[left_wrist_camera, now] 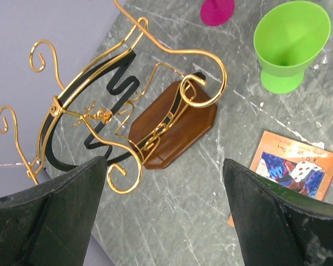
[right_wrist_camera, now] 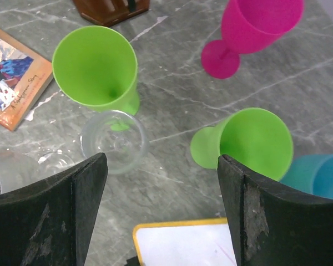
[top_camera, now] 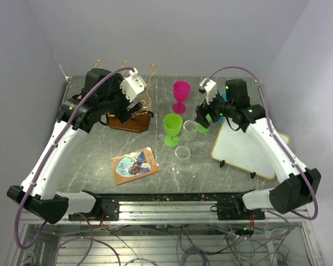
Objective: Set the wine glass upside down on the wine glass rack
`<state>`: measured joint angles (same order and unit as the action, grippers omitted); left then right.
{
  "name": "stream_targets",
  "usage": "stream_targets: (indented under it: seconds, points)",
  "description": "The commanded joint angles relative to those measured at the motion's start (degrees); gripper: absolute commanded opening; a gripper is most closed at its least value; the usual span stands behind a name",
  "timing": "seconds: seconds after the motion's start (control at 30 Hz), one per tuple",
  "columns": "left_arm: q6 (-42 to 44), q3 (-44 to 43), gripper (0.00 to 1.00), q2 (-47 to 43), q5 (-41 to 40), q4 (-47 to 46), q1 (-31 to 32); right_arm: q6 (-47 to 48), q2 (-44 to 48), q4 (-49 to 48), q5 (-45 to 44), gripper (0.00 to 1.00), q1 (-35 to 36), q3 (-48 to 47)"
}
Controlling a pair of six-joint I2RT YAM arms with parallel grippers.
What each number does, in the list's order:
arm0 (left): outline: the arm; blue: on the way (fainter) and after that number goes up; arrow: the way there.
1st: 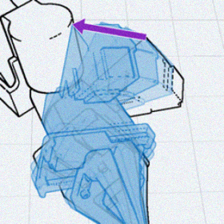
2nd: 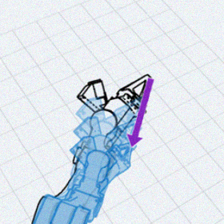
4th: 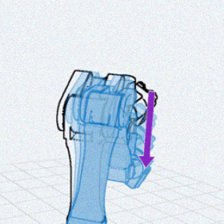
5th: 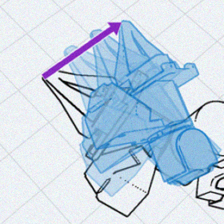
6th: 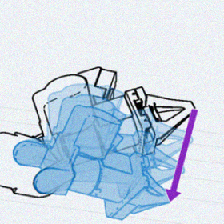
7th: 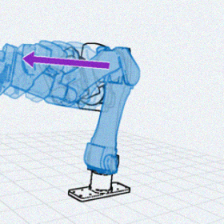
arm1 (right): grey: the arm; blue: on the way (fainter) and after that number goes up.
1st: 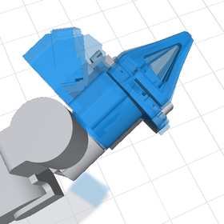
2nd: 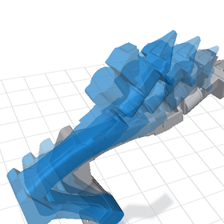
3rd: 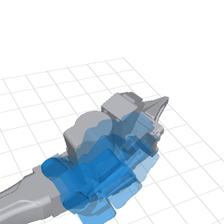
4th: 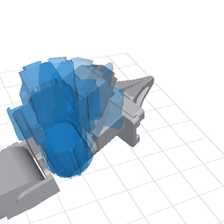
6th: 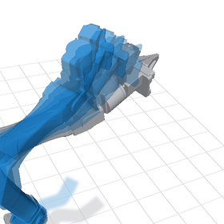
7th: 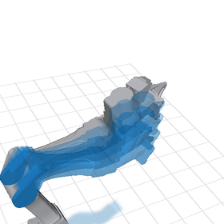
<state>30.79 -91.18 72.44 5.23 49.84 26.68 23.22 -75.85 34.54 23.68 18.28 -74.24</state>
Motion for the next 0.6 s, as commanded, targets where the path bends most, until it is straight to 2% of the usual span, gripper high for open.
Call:
stream_targets:
  seconds: [0.0,0.2,0.57]
  points:
    - [1.6,-2.4,0.96,-0.1,4.5,3.2,-2.1,-2.8,-4.0,1.9,-3.9,0.77,3.2,-3.5]
    - [0.9,-2.2,0.95,-0.3,5.2,2.4,-4.0,-5.4,-10.0,5.7,-9.5,0.62,5.9,-9.0]
    - [-0.5,-3.4,0.94,-0.1,5.3,1.1,-6.5,-5.3,-17.1,14.2,-12.1,0.46,9.0,-13.4]
